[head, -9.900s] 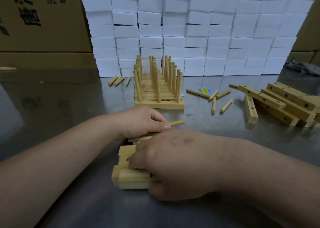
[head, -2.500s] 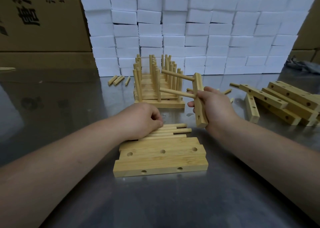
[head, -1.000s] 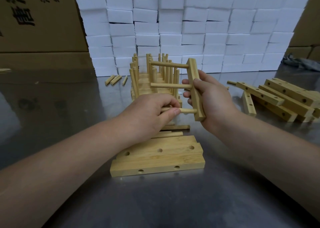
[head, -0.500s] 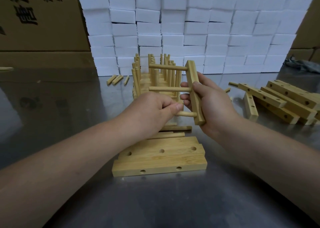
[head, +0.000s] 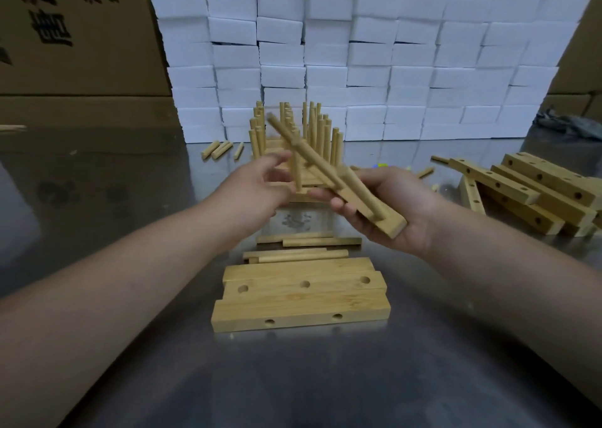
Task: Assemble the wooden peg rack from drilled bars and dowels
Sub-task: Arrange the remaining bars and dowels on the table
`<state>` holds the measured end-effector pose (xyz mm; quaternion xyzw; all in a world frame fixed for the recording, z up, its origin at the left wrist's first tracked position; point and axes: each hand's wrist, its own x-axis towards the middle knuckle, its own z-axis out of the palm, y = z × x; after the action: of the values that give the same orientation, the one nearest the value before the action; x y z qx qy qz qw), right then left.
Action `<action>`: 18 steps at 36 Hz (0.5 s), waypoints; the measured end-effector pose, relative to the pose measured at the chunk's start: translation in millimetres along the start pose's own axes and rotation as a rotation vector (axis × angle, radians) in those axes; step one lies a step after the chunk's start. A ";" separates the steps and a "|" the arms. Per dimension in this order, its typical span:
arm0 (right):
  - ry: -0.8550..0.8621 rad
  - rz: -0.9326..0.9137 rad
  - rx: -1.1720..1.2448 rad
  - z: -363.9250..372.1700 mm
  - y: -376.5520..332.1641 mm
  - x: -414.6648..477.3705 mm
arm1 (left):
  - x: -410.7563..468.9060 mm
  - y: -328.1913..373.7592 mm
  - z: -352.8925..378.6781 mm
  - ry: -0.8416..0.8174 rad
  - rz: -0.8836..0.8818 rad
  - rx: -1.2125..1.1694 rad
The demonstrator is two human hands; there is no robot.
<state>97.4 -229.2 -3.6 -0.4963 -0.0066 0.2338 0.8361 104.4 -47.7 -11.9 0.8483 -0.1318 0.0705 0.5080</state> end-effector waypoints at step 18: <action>0.022 -0.017 0.090 -28.2 -15.5 3.1 | 6.2 -15.4 -17.0 0.097 -0.002 0.154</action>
<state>113.0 -257.5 -5.7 -0.4604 0.0088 0.2215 0.8596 115.2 -26.8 -15.2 0.8804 -0.1003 0.1209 0.4474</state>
